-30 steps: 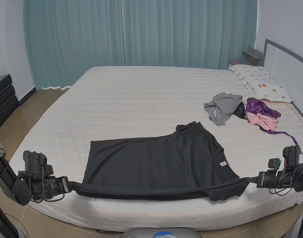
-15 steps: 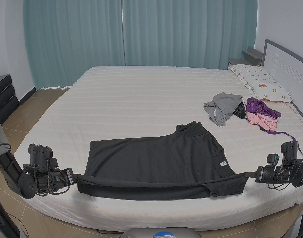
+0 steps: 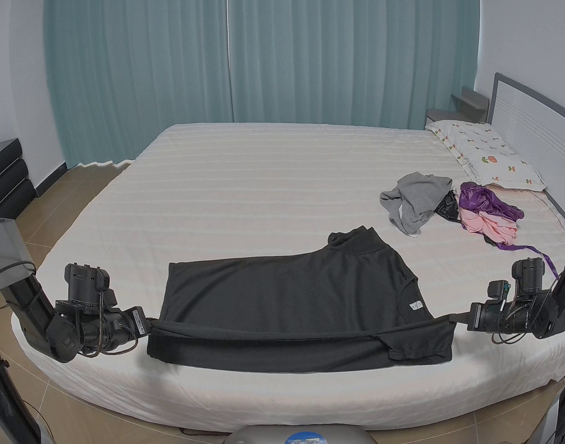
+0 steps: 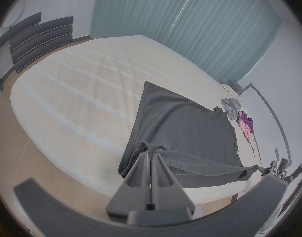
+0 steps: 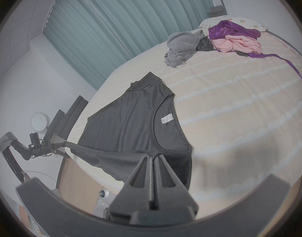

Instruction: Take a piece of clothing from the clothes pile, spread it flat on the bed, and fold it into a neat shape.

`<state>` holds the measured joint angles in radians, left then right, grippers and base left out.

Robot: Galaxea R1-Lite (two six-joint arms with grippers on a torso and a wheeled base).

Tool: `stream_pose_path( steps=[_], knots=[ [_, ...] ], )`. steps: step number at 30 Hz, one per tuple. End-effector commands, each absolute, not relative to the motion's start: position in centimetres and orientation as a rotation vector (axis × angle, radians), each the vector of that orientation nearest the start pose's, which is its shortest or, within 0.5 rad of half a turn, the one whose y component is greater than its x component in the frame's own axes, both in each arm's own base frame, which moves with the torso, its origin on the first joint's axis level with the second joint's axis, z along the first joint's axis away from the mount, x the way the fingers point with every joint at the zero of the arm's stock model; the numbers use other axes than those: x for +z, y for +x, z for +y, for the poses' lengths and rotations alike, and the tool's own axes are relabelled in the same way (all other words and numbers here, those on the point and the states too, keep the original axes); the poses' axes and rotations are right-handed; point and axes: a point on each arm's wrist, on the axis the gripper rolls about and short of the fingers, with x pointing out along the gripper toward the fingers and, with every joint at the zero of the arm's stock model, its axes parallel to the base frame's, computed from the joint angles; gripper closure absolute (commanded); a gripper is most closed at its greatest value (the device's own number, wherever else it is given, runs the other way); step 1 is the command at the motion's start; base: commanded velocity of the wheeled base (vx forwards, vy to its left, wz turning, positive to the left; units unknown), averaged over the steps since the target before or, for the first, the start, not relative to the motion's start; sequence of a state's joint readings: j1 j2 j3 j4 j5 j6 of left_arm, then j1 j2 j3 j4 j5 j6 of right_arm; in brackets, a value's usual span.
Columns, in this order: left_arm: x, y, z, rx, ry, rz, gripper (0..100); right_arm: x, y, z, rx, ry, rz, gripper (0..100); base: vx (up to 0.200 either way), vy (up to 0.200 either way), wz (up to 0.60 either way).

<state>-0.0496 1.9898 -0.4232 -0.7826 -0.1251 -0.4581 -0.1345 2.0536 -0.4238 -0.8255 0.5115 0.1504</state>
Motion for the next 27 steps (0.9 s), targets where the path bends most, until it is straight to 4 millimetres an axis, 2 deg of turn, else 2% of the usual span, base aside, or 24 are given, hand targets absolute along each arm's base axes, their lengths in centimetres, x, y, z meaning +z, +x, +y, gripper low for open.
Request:
stream_pose_path(
  steps=[1,12,20,27],
  knots=[
    [2.5,27.3,-1.5,0.028,-0.471,0.813,100,0.9,27.8,-2.5,0.302,0.400,0.807,100,0.000,0.000,0.00],
    [2.9,26.3,-1.4,0.028,-0.470,0.815,100,2.8,27.6,-1.2,0.354,0.365,0.756,100,0.000,0.000,0.00],
    [2.6,26.8,-1.3,0.032,-0.475,0.816,100,2.3,28.3,-1.2,0.348,0.363,0.761,100,0.000,0.000,0.00],
    [1.2,27.9,-1.4,0.040,-0.477,0.848,100,1.1,29.0,-1.4,0.333,0.369,0.786,100,0.000,0.000,0.00]
  ],
)
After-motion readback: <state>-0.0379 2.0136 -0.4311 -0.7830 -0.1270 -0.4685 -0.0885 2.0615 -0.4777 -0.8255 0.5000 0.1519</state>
